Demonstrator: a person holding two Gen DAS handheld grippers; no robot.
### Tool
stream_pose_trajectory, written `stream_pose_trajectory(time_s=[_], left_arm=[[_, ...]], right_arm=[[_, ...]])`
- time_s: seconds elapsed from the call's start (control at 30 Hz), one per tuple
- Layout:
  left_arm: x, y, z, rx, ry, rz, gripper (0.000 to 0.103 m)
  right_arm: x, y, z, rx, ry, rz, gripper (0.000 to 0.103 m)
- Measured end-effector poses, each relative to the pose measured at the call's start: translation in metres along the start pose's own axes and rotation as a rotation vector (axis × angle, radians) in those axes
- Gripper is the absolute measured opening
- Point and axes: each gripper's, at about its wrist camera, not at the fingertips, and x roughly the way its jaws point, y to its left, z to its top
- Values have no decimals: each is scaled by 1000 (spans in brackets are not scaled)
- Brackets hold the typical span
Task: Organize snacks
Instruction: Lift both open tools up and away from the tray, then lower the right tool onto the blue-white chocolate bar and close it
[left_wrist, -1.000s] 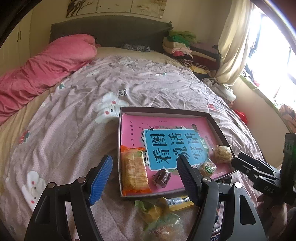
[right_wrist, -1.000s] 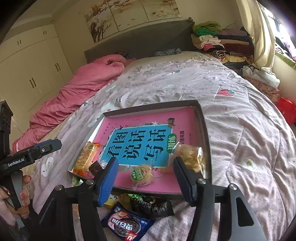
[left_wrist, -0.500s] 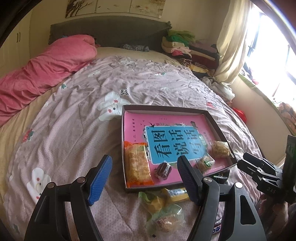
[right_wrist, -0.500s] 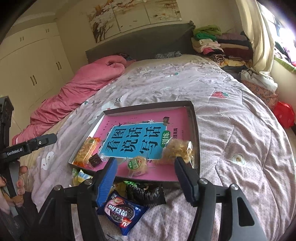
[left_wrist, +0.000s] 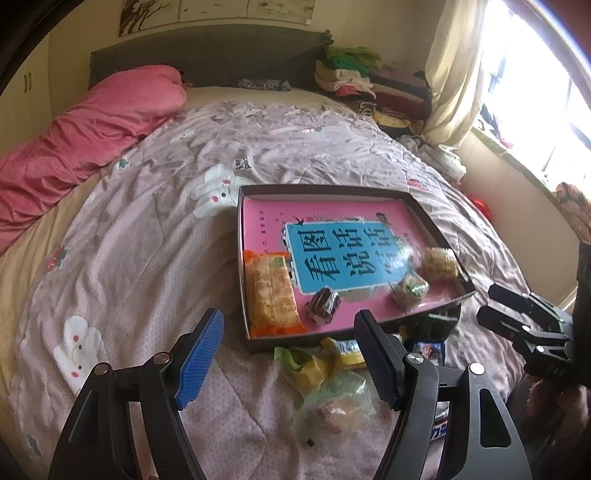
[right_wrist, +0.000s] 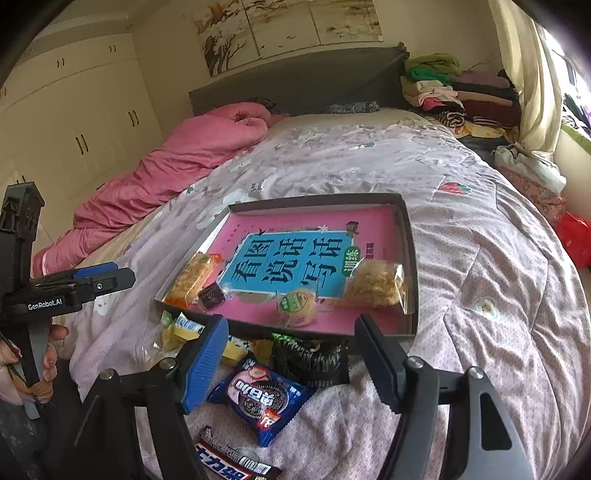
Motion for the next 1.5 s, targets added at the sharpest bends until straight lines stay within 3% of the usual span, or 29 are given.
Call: stream_pose_trajectory(time_s=[0.37,0.6,1.2,1.5], left_arm=[[6,-7,-22,29,62,-20,75],[8,-12,-33,67,81,7,75],[17,-25,-54,127,153,-43,75],[29,-44,-66,270,175,-51,75]], right_arm=[[-1,7,-17,-42,54,24,71],[-2,10,-28,-59,82,42,71],[-4,24,-44,-121,134,80,71],[2,33,-53,-161,184,110,71]])
